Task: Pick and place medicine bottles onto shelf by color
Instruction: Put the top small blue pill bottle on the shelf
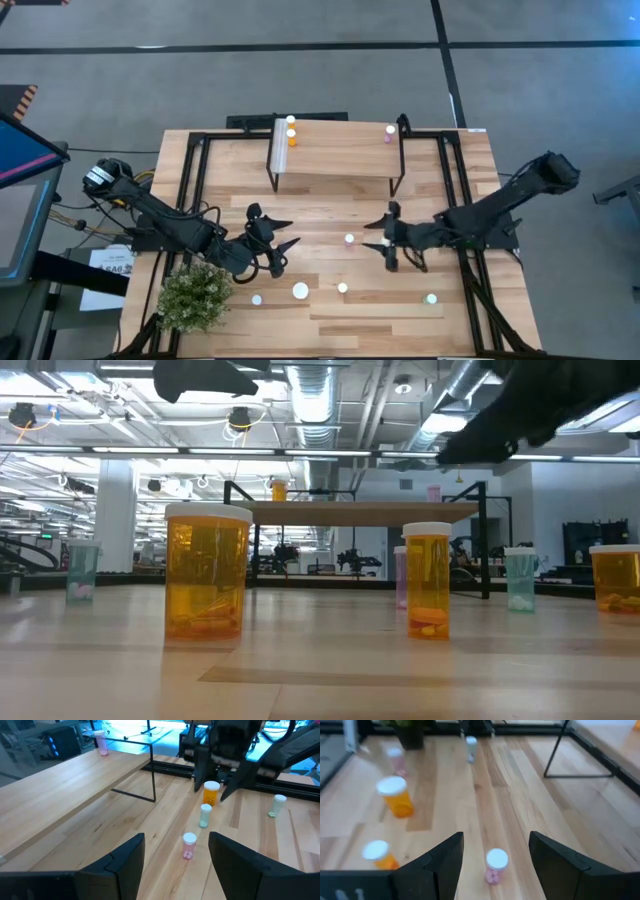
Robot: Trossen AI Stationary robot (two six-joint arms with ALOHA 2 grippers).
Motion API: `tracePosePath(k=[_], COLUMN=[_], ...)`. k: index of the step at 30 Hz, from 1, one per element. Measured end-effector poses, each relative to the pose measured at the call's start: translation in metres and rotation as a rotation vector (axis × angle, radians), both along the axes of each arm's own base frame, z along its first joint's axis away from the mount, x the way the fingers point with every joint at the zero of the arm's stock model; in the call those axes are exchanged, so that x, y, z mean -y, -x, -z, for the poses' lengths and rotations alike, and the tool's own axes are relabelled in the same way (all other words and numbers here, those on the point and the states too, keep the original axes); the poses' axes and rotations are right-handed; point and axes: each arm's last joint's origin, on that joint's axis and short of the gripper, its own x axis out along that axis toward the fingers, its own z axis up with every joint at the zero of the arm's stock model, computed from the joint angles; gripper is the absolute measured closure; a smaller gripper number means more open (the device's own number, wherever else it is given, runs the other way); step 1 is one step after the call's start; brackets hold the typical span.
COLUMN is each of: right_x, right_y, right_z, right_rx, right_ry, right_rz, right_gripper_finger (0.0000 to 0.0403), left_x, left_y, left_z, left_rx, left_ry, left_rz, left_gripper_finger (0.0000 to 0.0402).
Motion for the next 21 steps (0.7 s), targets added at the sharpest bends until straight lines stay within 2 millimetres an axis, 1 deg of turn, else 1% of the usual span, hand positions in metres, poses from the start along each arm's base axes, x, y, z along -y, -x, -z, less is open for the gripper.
tracePosePath(k=[2,7,13,19,21], right_x=[0.002,0.01,0.017,0.024,0.026], right_y=[-0.006,-0.019,-0.033,-0.04,-0.042], right_z=[0.007,0.024,0.041,0.061,0.064], right_rx=[-0.02,-0.067,-0.085,-0.138,-0.141], right_ry=[0.004,-0.058,-0.08,-0.123,-0.129], right_rz=[0.017,0.05,0.083,0.127,0.139], right_gripper_finger=[0.0154,0.0154,0.0154,0.0154,0.0154], left_x=[0.0,0.0,0.0,0.0,0.0], left_y=[0.0,0.0,0.0,0.0,0.0], left_z=[0.0,0.0,0.0,0.0,0.0], left_rx=[0.0,0.0,-0.001,-0.002,-0.002], left_ry=[0.0,0.0,0.0,0.001,0.0], left_rz=[0.0,0.001,0.002,0.003,0.003], left_gripper_finger=[0.0194,0.0194,0.0194,0.0194,0.0194])
